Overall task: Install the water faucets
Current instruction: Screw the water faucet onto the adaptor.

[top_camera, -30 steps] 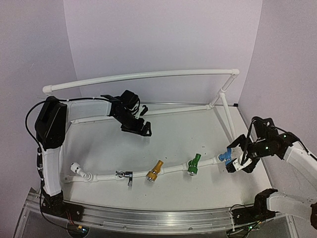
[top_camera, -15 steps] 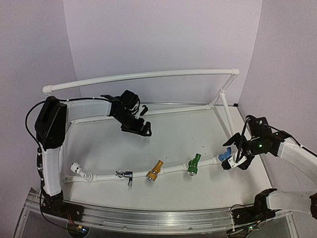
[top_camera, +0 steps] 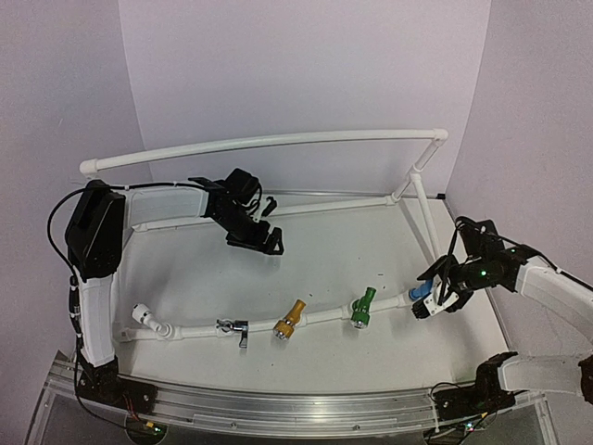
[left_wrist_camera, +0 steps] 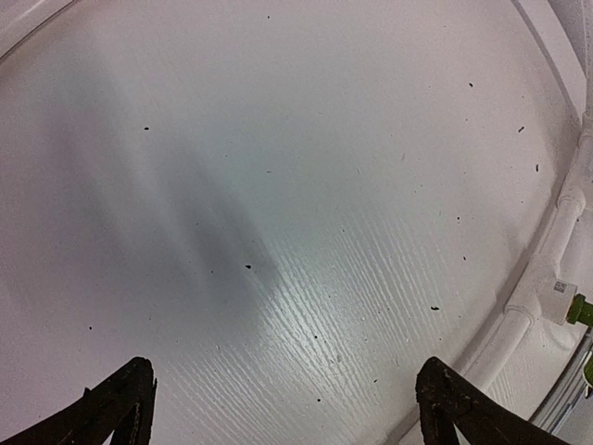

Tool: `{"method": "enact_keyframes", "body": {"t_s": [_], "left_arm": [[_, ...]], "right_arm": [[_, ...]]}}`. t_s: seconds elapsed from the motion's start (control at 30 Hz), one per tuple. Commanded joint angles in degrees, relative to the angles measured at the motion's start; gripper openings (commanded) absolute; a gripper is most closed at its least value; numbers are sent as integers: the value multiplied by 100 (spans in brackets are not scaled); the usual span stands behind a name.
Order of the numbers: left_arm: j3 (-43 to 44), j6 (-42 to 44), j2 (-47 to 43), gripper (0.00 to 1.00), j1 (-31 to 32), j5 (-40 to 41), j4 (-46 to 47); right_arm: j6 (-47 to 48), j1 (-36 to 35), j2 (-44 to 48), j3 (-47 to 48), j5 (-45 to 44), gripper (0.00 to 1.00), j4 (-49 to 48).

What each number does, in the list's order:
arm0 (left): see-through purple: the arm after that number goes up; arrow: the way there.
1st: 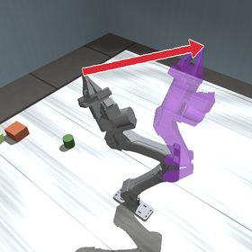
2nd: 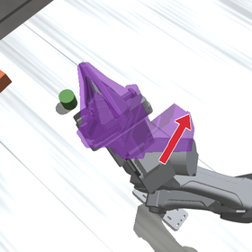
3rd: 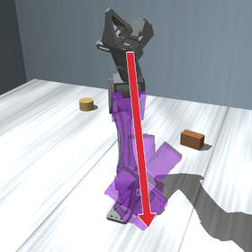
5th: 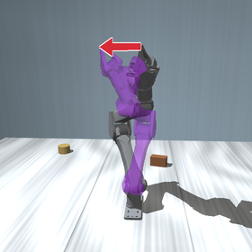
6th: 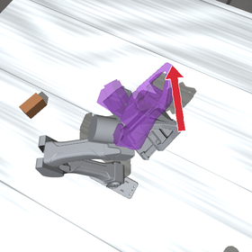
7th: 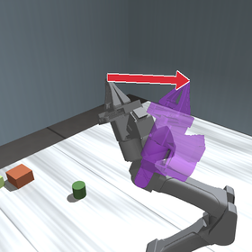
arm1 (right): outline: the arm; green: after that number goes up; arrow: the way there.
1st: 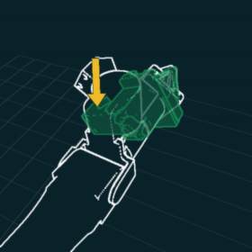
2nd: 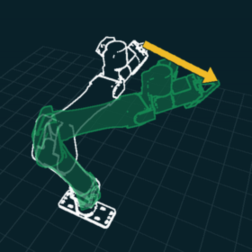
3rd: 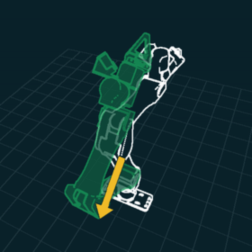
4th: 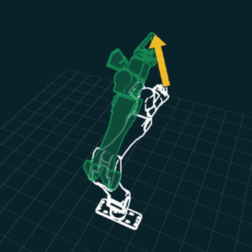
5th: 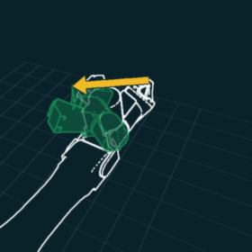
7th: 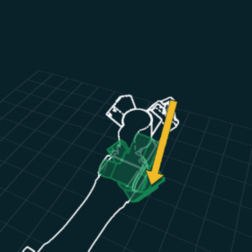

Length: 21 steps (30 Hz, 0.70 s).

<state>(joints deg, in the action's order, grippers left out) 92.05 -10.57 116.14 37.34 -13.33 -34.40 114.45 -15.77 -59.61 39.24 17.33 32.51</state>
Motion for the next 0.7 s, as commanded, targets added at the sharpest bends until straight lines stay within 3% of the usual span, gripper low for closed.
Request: {"method": "enact_keyframes", "body": {"t_s": [0.0,0.33,0.67], "left_arm": [[41,-15,-205,98,-34,-55,91],[150,11,-103,98,-60,-105,74],[217,6,-58,98,-78,-135,36]], "right_arm": [[2416,-30,-61,-29,-64,62,-56],[1290,-37,-294,130,-280,54,-45],[729,-54,-450,305,-244,48,-3]]}}
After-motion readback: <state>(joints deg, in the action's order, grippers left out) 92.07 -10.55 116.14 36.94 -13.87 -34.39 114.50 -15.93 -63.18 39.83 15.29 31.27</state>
